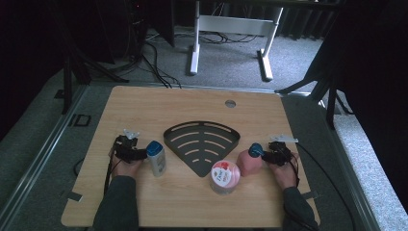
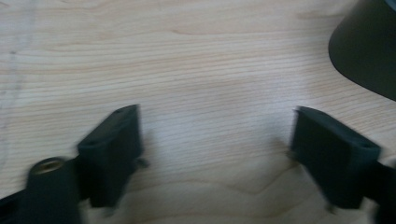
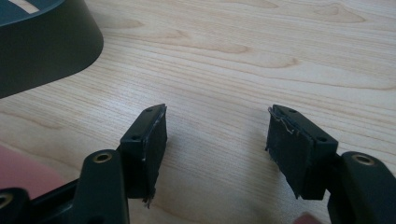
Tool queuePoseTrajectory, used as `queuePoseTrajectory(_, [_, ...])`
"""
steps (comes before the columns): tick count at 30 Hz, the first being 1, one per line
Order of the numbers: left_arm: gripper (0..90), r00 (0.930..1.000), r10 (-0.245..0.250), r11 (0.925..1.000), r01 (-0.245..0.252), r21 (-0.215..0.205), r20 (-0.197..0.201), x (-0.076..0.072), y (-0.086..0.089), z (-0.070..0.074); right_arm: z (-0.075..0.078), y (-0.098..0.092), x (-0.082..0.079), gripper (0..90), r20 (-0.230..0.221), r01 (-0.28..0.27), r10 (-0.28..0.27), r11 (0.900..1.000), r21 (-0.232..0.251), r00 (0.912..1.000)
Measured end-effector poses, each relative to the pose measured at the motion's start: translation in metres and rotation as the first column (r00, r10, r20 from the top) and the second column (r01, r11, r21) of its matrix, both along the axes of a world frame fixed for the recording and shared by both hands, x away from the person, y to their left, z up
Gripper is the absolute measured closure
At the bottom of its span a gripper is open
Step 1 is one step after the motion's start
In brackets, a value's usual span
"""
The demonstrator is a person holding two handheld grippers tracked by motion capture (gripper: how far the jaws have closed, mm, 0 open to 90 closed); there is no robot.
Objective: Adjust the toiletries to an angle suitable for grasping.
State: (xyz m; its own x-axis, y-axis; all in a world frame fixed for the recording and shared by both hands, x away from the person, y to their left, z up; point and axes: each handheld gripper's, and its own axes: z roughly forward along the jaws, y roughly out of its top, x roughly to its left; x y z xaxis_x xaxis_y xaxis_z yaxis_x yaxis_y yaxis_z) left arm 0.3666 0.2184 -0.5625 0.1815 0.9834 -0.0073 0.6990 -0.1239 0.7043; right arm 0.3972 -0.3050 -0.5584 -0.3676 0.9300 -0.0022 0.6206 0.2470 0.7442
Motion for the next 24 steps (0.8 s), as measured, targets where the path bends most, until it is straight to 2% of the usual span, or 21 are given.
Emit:
queuePoseTrajectory(1, [19.2, 0.9999, 0.007, 1.0000, -0.006, -0.004, 0.015, -0.002, 0.001, -0.001, 0.000, 0.000, 0.000, 37.7, 0.000, 0.000, 0.000, 1.000, 0.000, 1.0000])
queuePoseTrajectory(2, [24.1, 0.9997, 0.013, 0.9999, -0.013, -0.005, 0.020, -0.004, 0.003, -0.001, 0.000, 0.000, 0.000, 37.7, 0.000, 0.004, -0.004, 1.000, 0.000, 1.0000])
queuePoseTrajectory(5, [25.0, 0.9996, 0.021, 0.9998, -0.021, -0.005, 0.019, -0.005, 0.004, 0.001, 0.000, 0.000, 0.000, 37.7, 0.001, 0.006, -0.006, 1.000, -0.001, 1.0000])
queuePoseTrajectory(7, [35.3, 0.9992, 0.027, 0.9996, -0.027, -0.009, 0.030, -0.007, 0.005, 0.000, 0.000, 0.001, -0.001, 37.4, 0.001, 0.017, -0.017, 1.000, -0.003, 0.9999])
queuePoseTrajectory(9, [37.6, 0.9991, 0.019, 0.9998, -0.019, -0.007, 0.037, -0.008, 0.005, 0.000, 0.000, 0.001, -0.002, 37.0, 0.000, 0.018, -0.018, 1.000, -0.003, 0.9998])
queuePoseTrajectory(21, [35.8, 0.9991, 0.016, 0.9998, -0.016, -0.007, 0.038, -0.011, 0.004, 0.000, 0.000, 0.000, -0.003, 36.2, 0.000, 0.012, -0.012, 1.000, -0.002, 0.9999])
queuePoseTrajectory(24, [39.8, 0.9991, -0.001, 1.0000, 0.001, -0.003, 0.042, -0.014, 0.001, 0.000, 0.000, 0.000, -0.005, 41.2, 0.004, 0.006, -0.006, 1.000, -0.001, 1.0000])
